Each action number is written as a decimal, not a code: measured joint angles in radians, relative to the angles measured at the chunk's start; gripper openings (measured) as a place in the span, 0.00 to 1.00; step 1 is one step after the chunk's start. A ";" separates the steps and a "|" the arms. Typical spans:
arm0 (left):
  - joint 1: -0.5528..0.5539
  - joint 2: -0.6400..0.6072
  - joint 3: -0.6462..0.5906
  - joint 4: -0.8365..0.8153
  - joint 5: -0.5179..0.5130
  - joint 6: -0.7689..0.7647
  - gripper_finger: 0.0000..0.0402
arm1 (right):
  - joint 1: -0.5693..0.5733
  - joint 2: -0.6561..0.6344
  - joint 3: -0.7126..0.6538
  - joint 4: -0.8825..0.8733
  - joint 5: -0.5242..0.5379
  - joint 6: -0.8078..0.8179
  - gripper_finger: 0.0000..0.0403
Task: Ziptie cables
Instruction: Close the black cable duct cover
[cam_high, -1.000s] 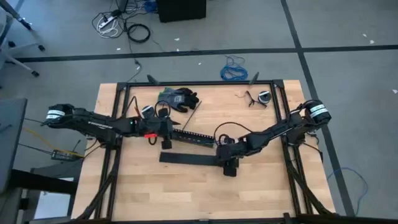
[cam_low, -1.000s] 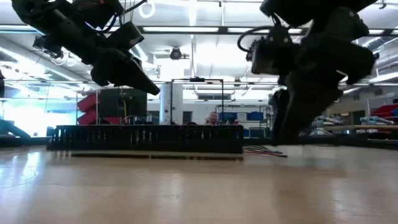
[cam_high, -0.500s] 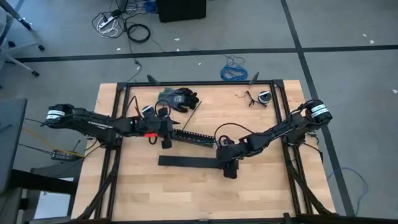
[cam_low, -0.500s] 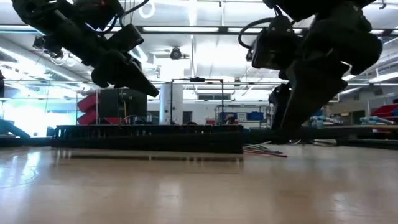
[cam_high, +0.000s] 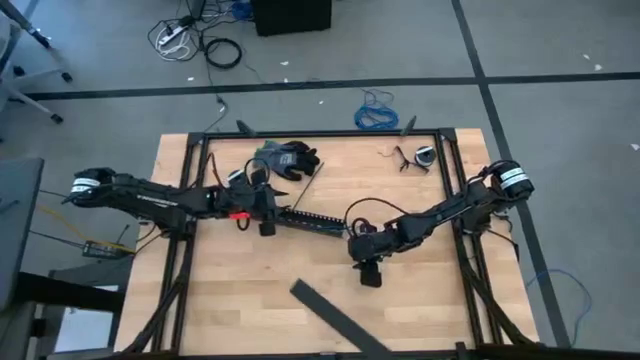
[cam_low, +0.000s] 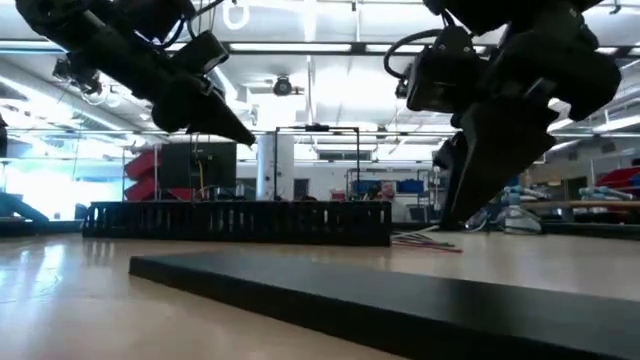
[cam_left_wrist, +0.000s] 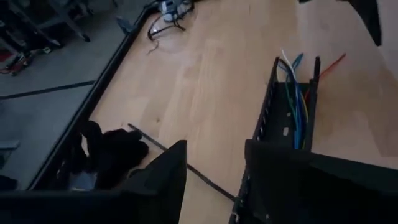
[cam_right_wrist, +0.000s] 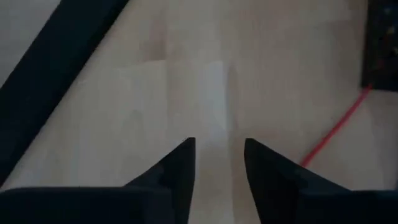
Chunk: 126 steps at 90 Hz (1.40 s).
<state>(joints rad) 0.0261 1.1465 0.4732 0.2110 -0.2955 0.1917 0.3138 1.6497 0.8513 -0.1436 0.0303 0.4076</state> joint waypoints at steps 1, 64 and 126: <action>0.000 -0.001 0.000 0.001 0.000 0.000 0.39 | 0.000 0.000 0.000 0.000 0.000 0.000 0.32; -0.022 0.042 -0.003 -0.004 0.854 -0.160 0.32 | -0.008 0.000 0.001 0.008 -0.053 -0.041 0.21; -0.263 0.591 0.121 0.442 0.750 -0.310 0.00 | -0.019 0.000 0.001 0.012 0.055 -0.235 0.00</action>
<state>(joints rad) -0.2371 1.7374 0.5942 0.6531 0.4547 -0.1183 0.2943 1.6497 0.8520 -0.1318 0.0850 0.1731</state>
